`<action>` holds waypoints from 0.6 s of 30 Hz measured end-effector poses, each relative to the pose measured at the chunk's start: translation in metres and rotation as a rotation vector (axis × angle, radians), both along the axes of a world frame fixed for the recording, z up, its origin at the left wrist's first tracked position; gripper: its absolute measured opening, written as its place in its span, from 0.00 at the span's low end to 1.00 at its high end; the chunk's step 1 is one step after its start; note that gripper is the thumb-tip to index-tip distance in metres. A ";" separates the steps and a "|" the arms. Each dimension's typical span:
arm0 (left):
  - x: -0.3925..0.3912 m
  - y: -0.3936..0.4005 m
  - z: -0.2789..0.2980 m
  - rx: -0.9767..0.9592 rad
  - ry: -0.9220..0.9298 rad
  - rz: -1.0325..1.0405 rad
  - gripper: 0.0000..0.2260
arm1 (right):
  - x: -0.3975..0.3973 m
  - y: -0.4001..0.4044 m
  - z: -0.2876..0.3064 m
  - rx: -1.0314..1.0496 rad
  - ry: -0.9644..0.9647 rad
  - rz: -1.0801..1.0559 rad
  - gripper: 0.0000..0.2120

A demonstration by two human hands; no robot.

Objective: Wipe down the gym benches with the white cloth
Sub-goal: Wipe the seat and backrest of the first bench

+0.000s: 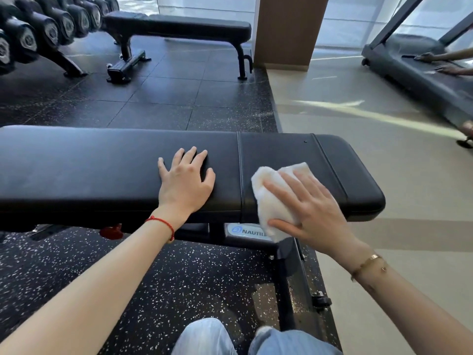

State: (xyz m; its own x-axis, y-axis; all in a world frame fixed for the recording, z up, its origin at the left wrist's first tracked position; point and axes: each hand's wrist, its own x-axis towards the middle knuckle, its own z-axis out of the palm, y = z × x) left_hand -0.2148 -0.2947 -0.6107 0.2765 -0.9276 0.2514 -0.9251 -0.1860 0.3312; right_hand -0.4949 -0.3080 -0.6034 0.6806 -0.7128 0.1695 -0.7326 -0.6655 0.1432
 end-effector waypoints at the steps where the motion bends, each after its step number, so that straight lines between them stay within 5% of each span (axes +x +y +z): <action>1: 0.000 0.000 0.000 -0.003 0.003 0.002 0.23 | -0.002 0.001 -0.001 -0.036 0.011 -0.020 0.35; 9: 0.002 -0.001 -0.003 -0.010 -0.007 -0.001 0.23 | 0.068 0.027 -0.024 -0.196 -0.013 -0.024 0.32; 18: 0.001 -0.002 -0.003 -0.022 -0.012 -0.002 0.22 | 0.002 0.013 -0.023 -0.198 -0.110 -0.259 0.34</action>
